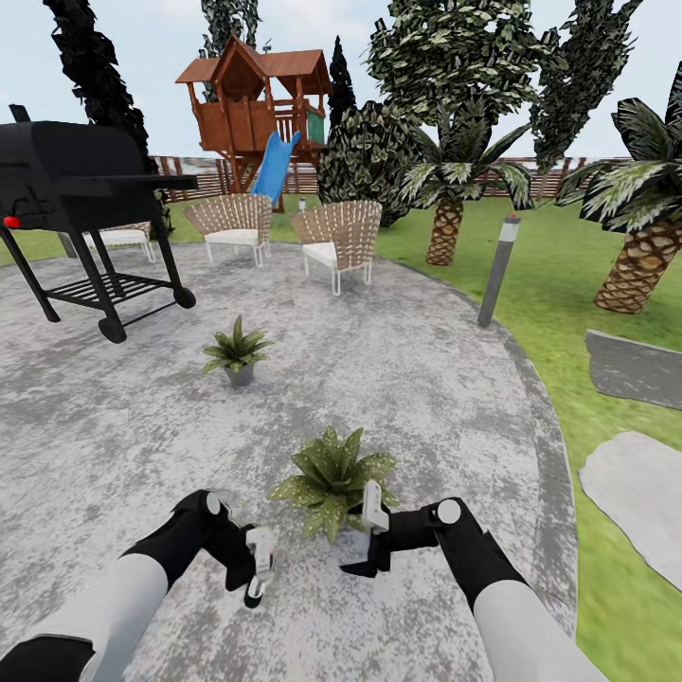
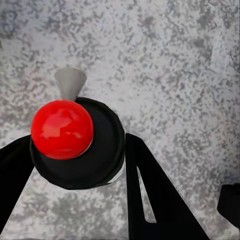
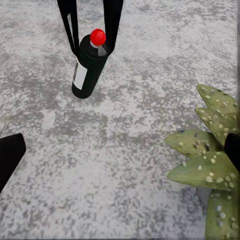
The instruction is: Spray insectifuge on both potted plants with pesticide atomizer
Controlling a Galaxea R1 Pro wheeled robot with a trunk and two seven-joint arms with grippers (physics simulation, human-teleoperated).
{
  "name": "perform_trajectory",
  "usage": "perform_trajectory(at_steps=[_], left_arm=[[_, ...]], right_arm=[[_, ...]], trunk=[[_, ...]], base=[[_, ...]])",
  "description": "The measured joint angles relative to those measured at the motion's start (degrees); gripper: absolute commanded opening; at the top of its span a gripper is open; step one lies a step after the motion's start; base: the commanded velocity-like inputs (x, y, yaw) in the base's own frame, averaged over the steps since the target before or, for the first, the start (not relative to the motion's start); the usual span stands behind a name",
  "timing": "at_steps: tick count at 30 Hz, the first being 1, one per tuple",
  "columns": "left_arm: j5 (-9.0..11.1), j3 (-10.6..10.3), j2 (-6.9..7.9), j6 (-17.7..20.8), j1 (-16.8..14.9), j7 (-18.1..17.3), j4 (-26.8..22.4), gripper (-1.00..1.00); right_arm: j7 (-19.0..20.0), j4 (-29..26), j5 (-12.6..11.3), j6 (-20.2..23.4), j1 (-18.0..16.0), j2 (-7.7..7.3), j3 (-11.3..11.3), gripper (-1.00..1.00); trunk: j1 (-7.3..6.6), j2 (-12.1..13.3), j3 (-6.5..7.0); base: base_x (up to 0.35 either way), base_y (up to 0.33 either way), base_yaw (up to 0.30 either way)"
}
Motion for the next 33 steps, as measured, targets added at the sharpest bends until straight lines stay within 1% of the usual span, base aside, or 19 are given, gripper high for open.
perform_trajectory(at_steps=[2,4,6,7,9,10,11,12,13,14,15,17,18,20,22,24,27,29,33], left_arm=[[1.5,0.2,0.34,0.0,1.2,2.6,0.0,-1.0],[5.6,0.4,0.18,-0.1,3.2,7.0,0.0,-1.0],[12.4,0.4,0.31,-1.3,4.8,10.9,0.0,-1.0],[16.2,0.4,0.46,-2.7,5.5,12.8,0.1,-1.0],[22.0,0.3,0.45,-4.9,8.2,18.1,0.4,-1.0],[24.0,0.3,0.26,-5.4,9.4,22.0,0.5,-1.0],[25.3,0.2,0.04,-5.8,10.4,26.5,1.0,-1.0],[26.0,0.2,-0.08,-5.9,10.9,29.5,1.6,-1.0],[27.5,0.2,-0.17,-6.2,11.3,33.6,2.9,-1.0],[30.3,0.3,-0.16,-7.8,11.5,37.1,4.1,-1.0],[33.5,0.3,0.02,-10.3,11.7,39.9,5.3,-1.0],[39.8,0.3,0.48,-14.0,11.8,43.8,7.9,-1.0],[41.6,0.3,0.58,-14.9,11.8,45.3,9.1,-1.0],[42.8,0.3,0.63,-15.5,11.8,48.1,9.9,-1.0],[43.5,0.3,0.66,-16.1,12.1,54.3,10.4,-1.0],[43.7,0.3,0.65,-17.6,12.9,58.5,10.5,-1.0],[44.4,0.7,0.71,-18.8,13.3,60.3,10.7,-1.0],[45.1,1.1,0.74,-19.0,13.5,60.5,11.7,-1.0],[45.3,1.2,0.67,-19.1,13.5,60.6,12.2,-1.0]], right_arm=[[-0.7,0.1,0.0,-0.1,0.1,-0.5,-0.5,1.0],[-4.5,1.0,0.0,-0.1,0.3,-2.37,-3.2,1.0],[-10.0,3.6,0.0,-0.2,1.4,-3.81,-9.5,1.0],[-12.6,5.2,0.0,-0.2,2.0,-4.33,-13.6,1.0],[-17.6,8.5,0.0,-0.3,2.5,-6.82,-22.7,1.0],[-20.1,10.2,0.0,-0.5,2.6,-8.23,-27.0,1.0],[-22.4,11.8,0.0,-1.0,2.7,-9.38,-31.0,1.0],[-23.9,12.7,0.0,-1.7,2.8,-10.03,-33.4,1.0],[-26.3,13.7,0.0,-3.5,3.5,-10.63,-36.7,1.0],[-29.1,14.3,0.1,-6.0,4.9,-10.94,-39.3,1.0],[-32.2,14.7,0.1,-8.4,6.2,-11.0,-41.0,1.0],[-39.8,16.4,0.2,-12.7,8.1,-10.96,-42.4,1.0],[-44.1,17.9,0.3,-14.6,8.6,-11.02,-42.6,1.0],[-50.7,20.4,0.4,-17.0,9.1,-11.08,-42.8,1.0],[-60.1,24.2,0.7,-19.3,10.3,-10.99,-42.8,1.0],[-65.3,26.5,0.4,-20.0,10.9,-10.81,-42.8,1.0],[-67.3,29.0,0.1,-20.6,12.8,-10.78,-42.8,1.0],[-67.5,29.4,0.2,-21.3,13.5,-10.75,-42.8,1.0],[-67.5,30.0,0.3,-21.3,13.7,-10.75,-42.7,1.0]], trunk=[[0.0,0.0,0.0],[0.0,0.0,-0.01],[0.0,0.0,-0.01],[0.0,0.0,-0.01],[0.0,0.0,-0.01],[0.0,0.0,-0.01],[0.0,0.0,-0.01],[0.0,0.0,-0.01],[0.0,0.0,-0.01],[0.0,0.0,-0.01],[0.0,0.0,-0.01],[0.0,0.0,-0.01],[0.0,0.0,-0.01],[0.0,0.0,-0.01],[0.0,0.0,-0.01],[0.0,0.0,-0.01],[0.0,0.0,-0.01],[0.0,0.0,-0.01],[0.0,0.0,-0.01]], base=[[0.0,0.0,0.0],[0.0,0.0,0.0],[0.0,0.0,0.0],[0.0,0.0,0.0],[0.0,0.0,0.0],[0.0,0.0,0.0],[0.0,0.0,0.0],[0.0,0.0,0.0],[0.0,0.0,0.0],[0.0,0.0,0.0],[0.0,0.0,0.0],[0.0,0.0,0.0],[0.0,0.0,0.0],[0.0,0.0,0.0],[0.0,0.0,0.0],[0.0,0.0,0.0],[0.0,0.0,0.0],[0.0,0.0,0.0],[0.0,0.0,0.0]])
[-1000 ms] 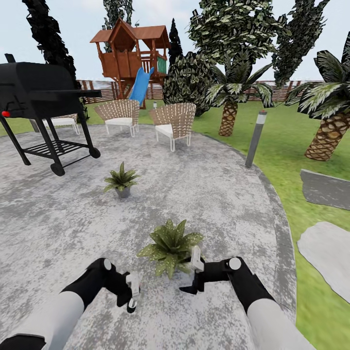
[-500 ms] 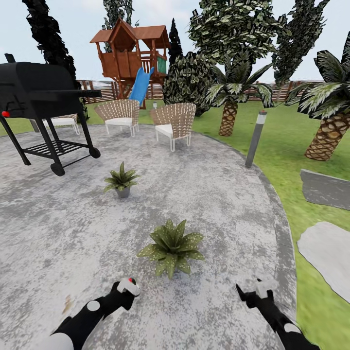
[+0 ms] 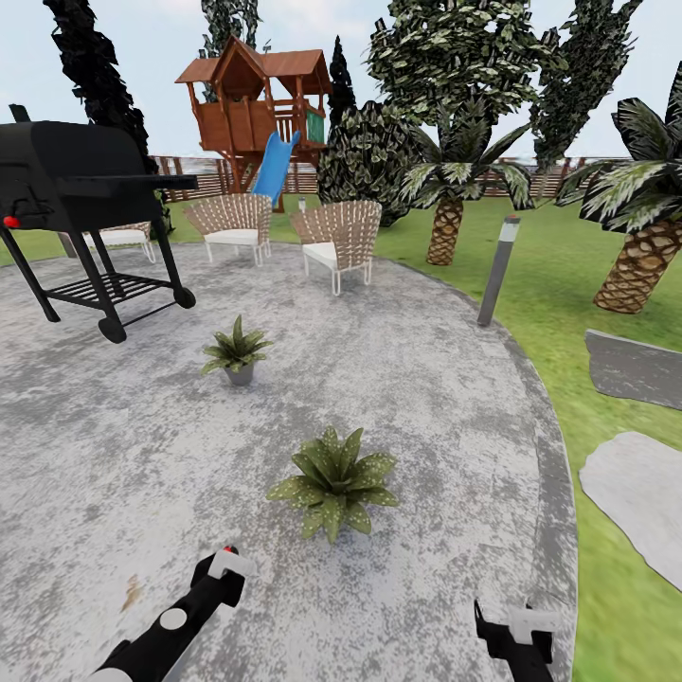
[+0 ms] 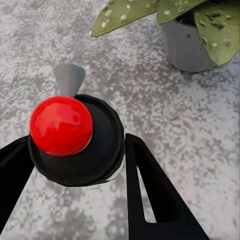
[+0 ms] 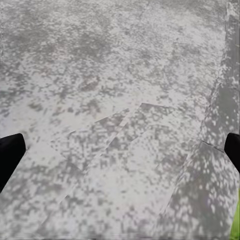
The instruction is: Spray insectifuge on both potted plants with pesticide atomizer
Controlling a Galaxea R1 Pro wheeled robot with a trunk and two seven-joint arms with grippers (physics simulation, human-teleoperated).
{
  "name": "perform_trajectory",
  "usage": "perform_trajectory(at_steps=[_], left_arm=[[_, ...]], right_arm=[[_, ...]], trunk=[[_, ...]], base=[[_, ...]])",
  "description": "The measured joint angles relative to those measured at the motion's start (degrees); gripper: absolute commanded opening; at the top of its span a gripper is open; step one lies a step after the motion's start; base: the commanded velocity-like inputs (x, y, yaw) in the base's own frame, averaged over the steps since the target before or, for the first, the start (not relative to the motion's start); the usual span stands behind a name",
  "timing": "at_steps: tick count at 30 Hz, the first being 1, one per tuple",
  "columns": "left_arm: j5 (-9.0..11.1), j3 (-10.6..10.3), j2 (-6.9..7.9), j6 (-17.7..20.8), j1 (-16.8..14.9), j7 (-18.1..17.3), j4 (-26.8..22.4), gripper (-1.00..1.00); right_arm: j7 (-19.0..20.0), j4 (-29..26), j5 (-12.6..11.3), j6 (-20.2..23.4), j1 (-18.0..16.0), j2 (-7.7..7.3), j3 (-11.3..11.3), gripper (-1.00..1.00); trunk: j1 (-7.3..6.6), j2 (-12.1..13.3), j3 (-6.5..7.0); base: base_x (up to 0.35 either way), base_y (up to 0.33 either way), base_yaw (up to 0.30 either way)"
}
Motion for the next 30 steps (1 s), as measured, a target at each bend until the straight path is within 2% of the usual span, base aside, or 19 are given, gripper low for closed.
perform_trajectory(at_steps=[3,6,13,30], left_arm=[[0.0,0.0,-0.01,0.0,0.0,0.0,0.0,-1.0],[0.0,0.0,-0.01,0.0,0.0,0.0,0.1,-1.0],[0.0,0.0,-0.05,0.0,0.0,0.0,0.1,-1.0],[-0.1,0.0,-0.19,0.0,0.0,0.0,-0.1,-1.0]], right_arm=[[0.2,5.9,0.1,0.5,0.5,0.12,0.1,1.0],[0.2,7.8,0.0,0.6,1.3,0.17,0.0,1.0],[0.2,8.1,0.0,0.6,3.6,0.18,0.0,1.0],[0.2,8.1,0.0,0.6,3.8,0.2,0.0,1.0]], trunk=[[0.0,0.0,0.0],[0.0,0.0,0.0],[0.0,0.0,0.0],[0.0,0.0,0.0]], base=[[0.0,0.0,0.0],[0.0,0.0,0.0],[0.0,0.0,0.0],[0.0,0.0,0.0]])
